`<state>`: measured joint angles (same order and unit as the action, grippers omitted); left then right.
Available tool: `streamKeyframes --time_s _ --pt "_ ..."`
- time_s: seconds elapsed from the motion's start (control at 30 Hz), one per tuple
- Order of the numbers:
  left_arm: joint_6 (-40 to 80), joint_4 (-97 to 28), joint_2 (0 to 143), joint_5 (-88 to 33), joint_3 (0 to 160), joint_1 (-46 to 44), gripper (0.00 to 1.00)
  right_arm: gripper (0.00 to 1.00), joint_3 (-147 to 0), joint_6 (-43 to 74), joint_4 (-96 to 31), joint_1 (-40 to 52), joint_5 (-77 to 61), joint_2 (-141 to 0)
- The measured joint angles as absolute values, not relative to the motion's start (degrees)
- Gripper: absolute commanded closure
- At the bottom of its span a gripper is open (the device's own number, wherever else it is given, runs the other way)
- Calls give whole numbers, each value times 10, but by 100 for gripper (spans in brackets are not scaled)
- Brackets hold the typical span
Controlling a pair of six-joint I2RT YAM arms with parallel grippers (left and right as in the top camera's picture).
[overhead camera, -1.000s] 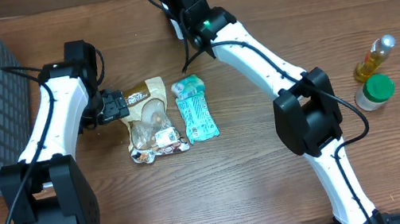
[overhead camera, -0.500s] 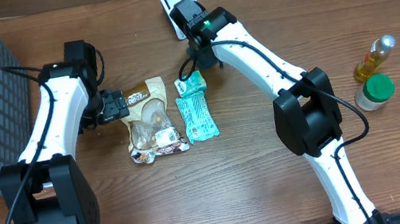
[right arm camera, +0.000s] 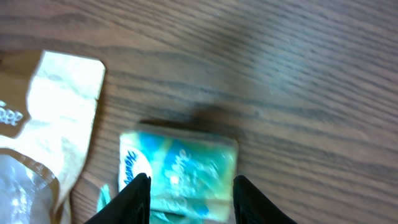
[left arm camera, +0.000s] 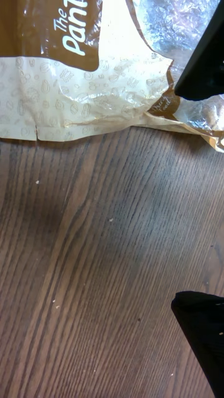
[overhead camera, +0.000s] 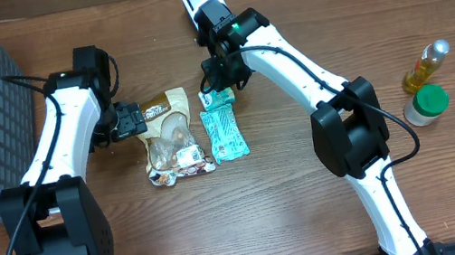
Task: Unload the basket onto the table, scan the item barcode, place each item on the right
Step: 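Hold the Kleenex pack in front of the white scanner, then carry the pack right and set it on the table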
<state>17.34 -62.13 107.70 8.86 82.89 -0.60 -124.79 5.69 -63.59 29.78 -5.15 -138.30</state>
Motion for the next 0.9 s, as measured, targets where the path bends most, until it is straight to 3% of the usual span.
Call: streamKeyframes --time_s 0.2,0.23,0.3,0.4,0.8,0.9 --pt "173 -622 1077 89 829 -6 0 55 -1187 58 -569 299 -5 -1383" --pt "173 -621 1077 89 829 -6 0 56 -1174 60 -560 298 4 -1383" --pt "173 -621 1077 89 829 -6 0 68 -1162 60 -553 297 6 -1383" --pt "173 -621 1077 89 829 -6 1 70 -1162 65 -574 294 15 -1381" --pt "173 -621 1077 89 829 -6 1 62 -1162 101 -683 190 72 -1366" --pt "173 -622 1077 89 829 -6 0 54 -1162 109 -707 167 77 -1365"
